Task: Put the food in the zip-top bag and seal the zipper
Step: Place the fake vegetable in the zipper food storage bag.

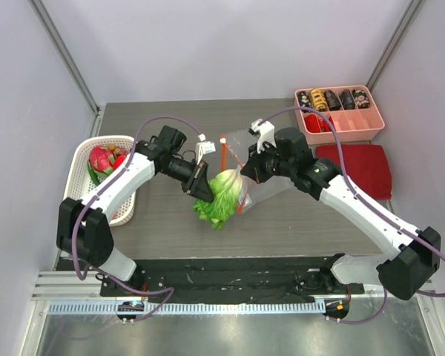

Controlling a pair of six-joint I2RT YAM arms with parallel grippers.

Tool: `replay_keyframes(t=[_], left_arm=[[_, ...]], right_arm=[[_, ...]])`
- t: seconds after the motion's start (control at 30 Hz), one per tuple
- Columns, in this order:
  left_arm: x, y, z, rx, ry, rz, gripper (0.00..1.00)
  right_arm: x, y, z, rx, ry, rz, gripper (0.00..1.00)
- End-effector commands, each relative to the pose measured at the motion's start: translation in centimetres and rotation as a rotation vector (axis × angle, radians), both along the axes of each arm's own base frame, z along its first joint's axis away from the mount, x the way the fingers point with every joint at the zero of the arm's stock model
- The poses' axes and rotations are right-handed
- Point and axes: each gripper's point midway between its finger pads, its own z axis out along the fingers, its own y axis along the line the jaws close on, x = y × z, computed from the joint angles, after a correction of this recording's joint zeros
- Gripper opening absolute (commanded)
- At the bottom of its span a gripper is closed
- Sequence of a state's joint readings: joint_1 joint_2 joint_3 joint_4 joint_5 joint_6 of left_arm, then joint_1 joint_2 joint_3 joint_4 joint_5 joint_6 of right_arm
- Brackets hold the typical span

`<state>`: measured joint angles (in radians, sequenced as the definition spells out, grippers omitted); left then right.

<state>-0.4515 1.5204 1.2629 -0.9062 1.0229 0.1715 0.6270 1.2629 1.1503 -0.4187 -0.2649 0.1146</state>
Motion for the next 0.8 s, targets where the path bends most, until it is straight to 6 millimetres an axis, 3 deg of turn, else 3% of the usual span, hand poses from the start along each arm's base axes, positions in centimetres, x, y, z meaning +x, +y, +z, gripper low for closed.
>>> replay_keyframes(t=[0.0,0.2,0.33,0.5,0.63,0.7,0.73,0.77], left_arm=[[0.9,-0.9,1.7,-0.064,0.059,0.044,0.0],[2.0,-1.4,3.1,-0.096,0.077,0.104,0.0],[1.2,-2.0,2.6,-0.027,-0.095,-0.005,0.0],[2.2,-0.6,0.4,0.114,-0.292,-0.005,0.0],[1.5,0.5,-0.9,0.167,-0.424,-0.033,0.0],[1.0,1.0,-0.1,0.143,-0.499,-0.06,0.0],[0.5,1.4,-0.7,0.142,-0.506,-0.061,0.0],[0.3,1.6,0.5,0.11,-0.569,-0.045,0.0]], right_arm=[[-0.3,0.6,2.1,0.045,-0.071,0.039,0.01],[-2.4,2.3,2.6,0.015,-0.135,0.163,0.01],[-4.5,4.0,3.0,-0.027,-0.212,0.296,0.01],[-5.9,4.8,3.7,-0.036,-0.216,0.377,0.01],[-6.1,4.5,4.0,-0.06,-0.246,0.411,0.01],[-6.0,4.1,4.1,-0.072,-0.268,0.4,0.01],[-5.9,3.9,4.2,-0.073,-0.272,0.393,0.01],[-6.1,3.8,4.2,-0.071,-0.271,0.393,0.01]])
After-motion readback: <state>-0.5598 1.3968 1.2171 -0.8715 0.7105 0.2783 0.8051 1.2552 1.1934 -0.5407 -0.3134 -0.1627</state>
